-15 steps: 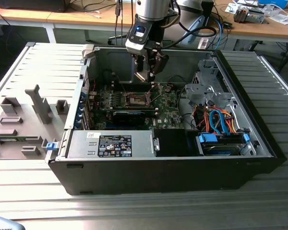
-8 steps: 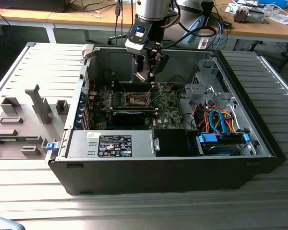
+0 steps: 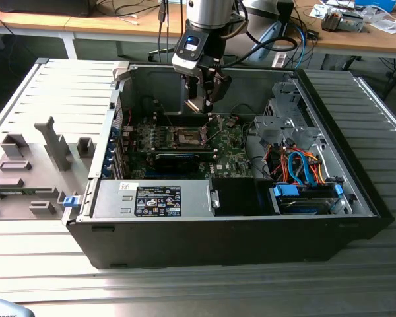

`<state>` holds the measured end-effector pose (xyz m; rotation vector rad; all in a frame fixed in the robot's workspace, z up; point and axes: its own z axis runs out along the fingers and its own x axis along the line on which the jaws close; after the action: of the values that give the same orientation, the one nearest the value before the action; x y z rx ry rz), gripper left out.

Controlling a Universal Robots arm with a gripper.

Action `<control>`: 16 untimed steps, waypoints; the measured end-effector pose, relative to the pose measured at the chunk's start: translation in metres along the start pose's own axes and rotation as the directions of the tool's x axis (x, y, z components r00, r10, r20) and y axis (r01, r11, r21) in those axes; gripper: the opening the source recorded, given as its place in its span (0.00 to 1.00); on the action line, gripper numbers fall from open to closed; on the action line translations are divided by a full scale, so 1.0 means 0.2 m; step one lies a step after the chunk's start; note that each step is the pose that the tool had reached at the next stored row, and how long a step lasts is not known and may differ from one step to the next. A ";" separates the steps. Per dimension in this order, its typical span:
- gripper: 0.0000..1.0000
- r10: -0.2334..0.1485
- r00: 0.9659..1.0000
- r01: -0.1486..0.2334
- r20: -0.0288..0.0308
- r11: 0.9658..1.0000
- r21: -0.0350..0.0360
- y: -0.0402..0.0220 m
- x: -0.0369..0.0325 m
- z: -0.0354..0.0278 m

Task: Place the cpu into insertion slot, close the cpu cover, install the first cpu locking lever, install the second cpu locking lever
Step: 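Place the cpu into insertion slot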

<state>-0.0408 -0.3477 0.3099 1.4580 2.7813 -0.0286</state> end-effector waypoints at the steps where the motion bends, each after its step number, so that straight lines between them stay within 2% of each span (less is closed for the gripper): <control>1: 0.55 0.001 1.000 -0.001 0.000 1.000 0.000 0.000 0.000 0.000; 16: 0.55 0.022 1.000 -0.022 0.003 1.000 0.002 0.000 0.000 0.002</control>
<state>-0.0408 -0.3477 0.3096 1.4877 2.7636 -0.0339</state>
